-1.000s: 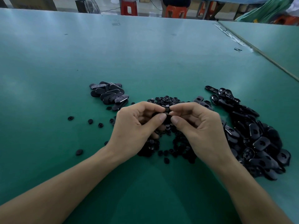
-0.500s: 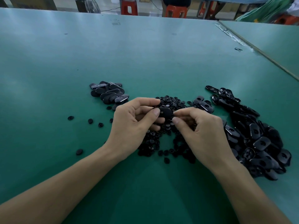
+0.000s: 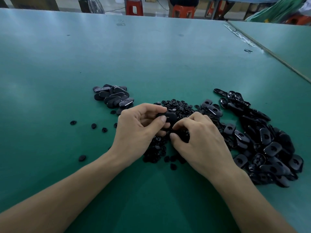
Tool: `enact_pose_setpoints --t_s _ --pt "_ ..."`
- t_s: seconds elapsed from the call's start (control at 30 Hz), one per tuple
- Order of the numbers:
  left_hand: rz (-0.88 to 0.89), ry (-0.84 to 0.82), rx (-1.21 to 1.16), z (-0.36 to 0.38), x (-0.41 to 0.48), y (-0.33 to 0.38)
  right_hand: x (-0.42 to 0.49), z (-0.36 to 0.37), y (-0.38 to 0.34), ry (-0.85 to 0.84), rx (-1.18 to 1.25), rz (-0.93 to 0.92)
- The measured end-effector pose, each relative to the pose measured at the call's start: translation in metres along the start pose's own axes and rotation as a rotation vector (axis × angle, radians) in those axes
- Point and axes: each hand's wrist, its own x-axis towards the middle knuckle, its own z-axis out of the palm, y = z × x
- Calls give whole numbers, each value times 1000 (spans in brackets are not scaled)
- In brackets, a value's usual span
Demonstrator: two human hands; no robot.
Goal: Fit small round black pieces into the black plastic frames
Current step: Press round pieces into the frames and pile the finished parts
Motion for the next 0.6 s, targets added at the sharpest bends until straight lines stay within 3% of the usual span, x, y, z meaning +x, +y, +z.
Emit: enact_pose_setpoints --t_s 0.27,0.6 --pt "8 4 32 0 0 -1 1 5 -2 13 92 31" --pt "-3 3 18 -1 -1 -2 1 2 0 236 379 -17"
